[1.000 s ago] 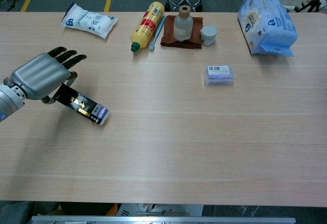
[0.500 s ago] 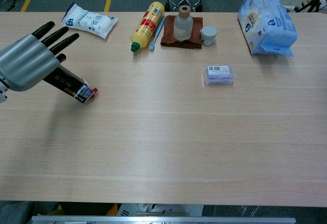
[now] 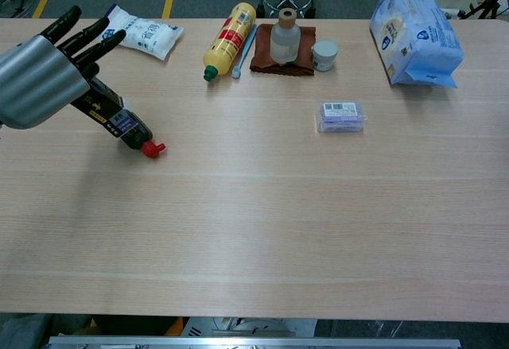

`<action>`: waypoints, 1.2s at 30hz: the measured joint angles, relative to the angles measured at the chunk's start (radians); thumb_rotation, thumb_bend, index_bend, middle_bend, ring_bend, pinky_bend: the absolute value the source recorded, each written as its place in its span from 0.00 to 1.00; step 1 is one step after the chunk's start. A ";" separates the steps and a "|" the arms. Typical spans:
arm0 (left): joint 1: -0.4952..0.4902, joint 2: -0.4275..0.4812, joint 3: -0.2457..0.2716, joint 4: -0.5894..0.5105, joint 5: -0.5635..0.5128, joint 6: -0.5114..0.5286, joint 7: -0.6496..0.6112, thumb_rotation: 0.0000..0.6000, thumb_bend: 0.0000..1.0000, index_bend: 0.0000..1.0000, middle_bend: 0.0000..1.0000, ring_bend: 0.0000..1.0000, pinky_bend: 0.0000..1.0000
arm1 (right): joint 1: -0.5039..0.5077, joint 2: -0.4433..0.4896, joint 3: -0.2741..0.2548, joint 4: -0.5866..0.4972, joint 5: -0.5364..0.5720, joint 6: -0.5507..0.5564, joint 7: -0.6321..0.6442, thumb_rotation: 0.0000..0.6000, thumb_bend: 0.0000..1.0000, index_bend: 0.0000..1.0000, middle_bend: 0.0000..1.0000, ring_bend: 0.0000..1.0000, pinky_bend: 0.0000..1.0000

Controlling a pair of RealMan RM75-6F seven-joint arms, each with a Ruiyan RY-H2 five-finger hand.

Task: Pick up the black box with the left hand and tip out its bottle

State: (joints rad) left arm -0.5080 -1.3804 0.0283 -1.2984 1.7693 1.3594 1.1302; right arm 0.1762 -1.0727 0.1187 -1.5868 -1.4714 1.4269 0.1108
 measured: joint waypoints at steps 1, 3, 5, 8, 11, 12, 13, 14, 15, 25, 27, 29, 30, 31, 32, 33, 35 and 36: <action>0.001 0.002 -0.002 -0.002 0.002 0.003 0.004 1.00 0.03 0.61 0.00 0.00 0.16 | 0.000 0.000 0.000 0.000 0.000 0.000 0.000 1.00 0.21 0.10 0.10 0.03 0.16; 0.003 0.007 -0.011 -0.007 0.004 0.007 0.014 1.00 0.03 0.61 0.00 0.00 0.17 | -0.001 0.001 0.000 0.000 0.000 0.000 0.000 1.00 0.21 0.10 0.10 0.03 0.16; 0.005 0.011 -0.018 -0.012 0.004 0.009 0.018 1.00 0.03 0.61 0.00 0.00 0.17 | -0.001 0.000 0.000 0.000 0.000 0.001 0.001 1.00 0.21 0.10 0.10 0.03 0.16; 0.013 0.013 -0.025 -0.031 -0.017 0.006 -0.003 1.00 0.03 0.61 0.00 0.00 0.18 | -0.002 -0.001 -0.001 0.000 0.000 0.001 0.001 1.00 0.21 0.10 0.10 0.03 0.16; 0.031 0.014 -0.034 -0.073 -0.078 -0.010 -0.039 1.00 0.03 0.61 0.00 0.00 0.18 | -0.002 -0.001 -0.001 0.001 0.000 0.001 0.002 1.00 0.21 0.10 0.10 0.03 0.16; 0.039 0.016 -0.039 -0.096 -0.114 -0.020 -0.054 1.00 0.03 0.61 0.00 0.00 0.18 | -0.002 -0.001 -0.001 0.001 0.000 0.000 0.002 1.00 0.21 0.10 0.10 0.03 0.16; 0.046 0.018 -0.043 -0.117 -0.146 -0.030 -0.064 1.00 0.03 0.61 0.00 0.00 0.18 | -0.002 -0.001 -0.001 0.001 0.000 0.000 0.002 1.00 0.21 0.10 0.10 0.03 0.16; 0.052 0.021 -0.047 -0.138 -0.179 -0.040 -0.073 1.00 0.03 0.61 0.00 0.00 0.18 | -0.003 0.000 -0.001 -0.001 0.000 0.001 0.001 1.00 0.21 0.10 0.10 0.03 0.16; 0.060 0.027 -0.053 -0.165 -0.226 -0.054 -0.085 1.00 0.03 0.61 0.00 0.00 0.18 | -0.003 0.000 -0.001 -0.002 0.000 0.001 0.001 1.00 0.21 0.10 0.10 0.03 0.16; 0.095 0.067 -0.090 -0.259 -0.492 -0.207 -0.324 1.00 0.03 0.52 0.00 0.00 0.18 | -0.003 0.007 0.000 -0.015 0.000 0.001 -0.013 1.00 0.21 0.10 0.10 0.03 0.16; 0.094 0.081 -0.098 -0.272 -0.545 -0.256 -0.395 1.00 0.03 0.44 0.00 0.00 0.17 | -0.004 0.010 0.001 -0.019 0.001 0.003 -0.015 1.00 0.21 0.10 0.10 0.03 0.16; 0.092 0.096 -0.104 -0.285 -0.589 -0.302 -0.456 1.00 0.03 0.37 0.00 0.00 0.17 | -0.004 0.011 0.001 -0.021 0.001 0.003 -0.016 1.00 0.21 0.10 0.10 0.03 0.16; 0.090 0.107 -0.107 -0.293 -0.613 -0.332 -0.494 1.00 0.03 0.34 0.00 0.00 0.16 | -0.004 0.012 0.001 -0.022 0.001 0.004 -0.016 1.00 0.21 0.10 0.10 0.03 0.16; 0.089 0.115 -0.109 -0.299 -0.629 -0.352 -0.522 1.00 0.03 0.30 0.00 0.00 0.16 | -0.004 0.012 0.001 -0.022 0.001 0.004 -0.017 1.00 0.21 0.10 0.10 0.03 0.16; 0.087 0.123 -0.110 -0.303 -0.641 -0.370 -0.548 1.00 0.03 0.28 0.00 0.00 0.16 | -0.004 0.012 0.001 -0.022 0.001 0.004 -0.016 1.00 0.21 0.10 0.10 0.03 0.16; 0.084 0.133 -0.112 -0.307 -0.653 -0.390 -0.580 1.00 0.03 0.25 0.00 0.00 0.16 | -0.005 0.012 0.001 -0.022 0.000 0.004 -0.016 1.00 0.21 0.10 0.10 0.03 0.16; 0.082 0.144 -0.112 -0.308 -0.660 -0.407 -0.624 1.00 0.03 0.19 0.00 0.00 0.16 | -0.006 0.013 0.000 -0.022 -0.001 0.007 -0.015 1.00 0.21 0.10 0.10 0.03 0.16; 0.083 0.150 -0.111 -0.307 -0.658 -0.412 -0.652 1.00 0.03 0.17 0.00 0.00 0.15 | -0.007 0.013 0.000 -0.023 -0.001 0.008 -0.015 1.00 0.21 0.10 0.10 0.03 0.16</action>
State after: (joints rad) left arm -0.4252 -1.2309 -0.0827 -1.6055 1.1110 0.9470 0.4785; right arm 0.1688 -1.0596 0.1186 -1.6098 -1.4727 1.4350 0.0955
